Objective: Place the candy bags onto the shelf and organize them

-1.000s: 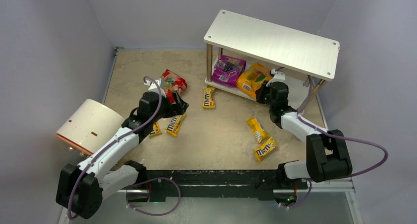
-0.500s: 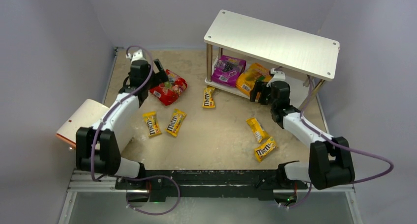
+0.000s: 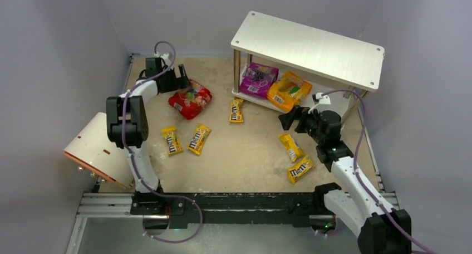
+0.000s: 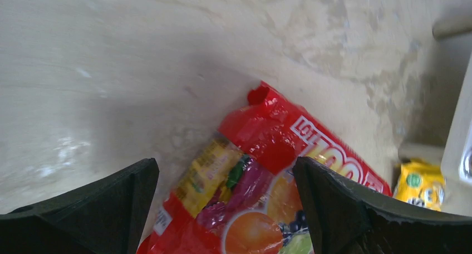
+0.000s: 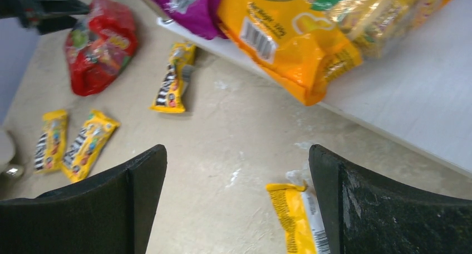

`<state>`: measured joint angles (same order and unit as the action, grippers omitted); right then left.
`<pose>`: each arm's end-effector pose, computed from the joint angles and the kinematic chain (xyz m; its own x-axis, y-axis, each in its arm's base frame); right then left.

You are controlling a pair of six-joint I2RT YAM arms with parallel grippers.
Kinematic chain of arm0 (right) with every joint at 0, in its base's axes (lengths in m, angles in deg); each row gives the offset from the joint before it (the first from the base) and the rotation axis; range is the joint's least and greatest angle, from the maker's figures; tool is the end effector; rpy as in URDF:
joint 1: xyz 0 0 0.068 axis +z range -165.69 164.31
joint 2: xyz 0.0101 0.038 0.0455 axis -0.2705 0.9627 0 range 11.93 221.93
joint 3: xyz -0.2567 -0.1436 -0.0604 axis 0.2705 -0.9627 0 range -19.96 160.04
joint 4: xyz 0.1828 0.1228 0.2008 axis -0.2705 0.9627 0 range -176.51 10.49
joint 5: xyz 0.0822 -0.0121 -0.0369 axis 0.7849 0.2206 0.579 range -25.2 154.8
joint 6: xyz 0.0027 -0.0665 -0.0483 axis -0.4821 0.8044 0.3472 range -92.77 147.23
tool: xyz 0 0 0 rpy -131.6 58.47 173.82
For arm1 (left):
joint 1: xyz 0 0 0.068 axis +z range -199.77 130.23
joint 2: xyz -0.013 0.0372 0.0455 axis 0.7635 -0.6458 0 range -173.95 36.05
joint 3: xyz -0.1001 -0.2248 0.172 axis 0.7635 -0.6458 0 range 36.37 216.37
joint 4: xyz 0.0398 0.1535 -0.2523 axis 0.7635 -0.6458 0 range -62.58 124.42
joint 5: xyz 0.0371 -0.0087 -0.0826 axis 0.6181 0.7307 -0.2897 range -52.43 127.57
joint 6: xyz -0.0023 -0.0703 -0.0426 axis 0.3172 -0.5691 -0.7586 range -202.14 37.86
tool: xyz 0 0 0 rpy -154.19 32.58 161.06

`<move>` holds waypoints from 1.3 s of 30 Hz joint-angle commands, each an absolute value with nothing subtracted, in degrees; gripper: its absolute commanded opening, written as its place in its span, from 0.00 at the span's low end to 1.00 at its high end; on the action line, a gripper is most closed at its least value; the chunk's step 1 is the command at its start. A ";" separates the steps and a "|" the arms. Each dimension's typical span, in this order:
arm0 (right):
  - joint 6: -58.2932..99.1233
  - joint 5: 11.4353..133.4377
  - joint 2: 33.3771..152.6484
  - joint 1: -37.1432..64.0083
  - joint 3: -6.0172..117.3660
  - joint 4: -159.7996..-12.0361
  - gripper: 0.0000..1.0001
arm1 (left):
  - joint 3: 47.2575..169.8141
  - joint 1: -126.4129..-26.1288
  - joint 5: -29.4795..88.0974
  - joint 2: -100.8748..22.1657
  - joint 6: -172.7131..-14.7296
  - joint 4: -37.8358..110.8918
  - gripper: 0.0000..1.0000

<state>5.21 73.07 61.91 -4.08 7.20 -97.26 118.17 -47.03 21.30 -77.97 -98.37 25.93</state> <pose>0.2511 0.0620 0.2523 -0.3163 0.3137 -0.8953 -0.2357 0.8882 0.3945 0.5196 0.0048 0.1869 -0.6720 -0.3008 -0.6767 -0.0225 0.9217 -0.3873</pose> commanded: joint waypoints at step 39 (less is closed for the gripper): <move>0.30 86.53 58.67 -3.92 6.57 -98.55 0.97 | 104.33 -46.78 -3.07 -71.91 -84.26 24.01 1.00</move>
<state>0.23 84.43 57.78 -4.08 6.67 -96.36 101.84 -46.90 3.83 -68.37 -89.89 25.30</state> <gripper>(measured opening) 0.972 0.996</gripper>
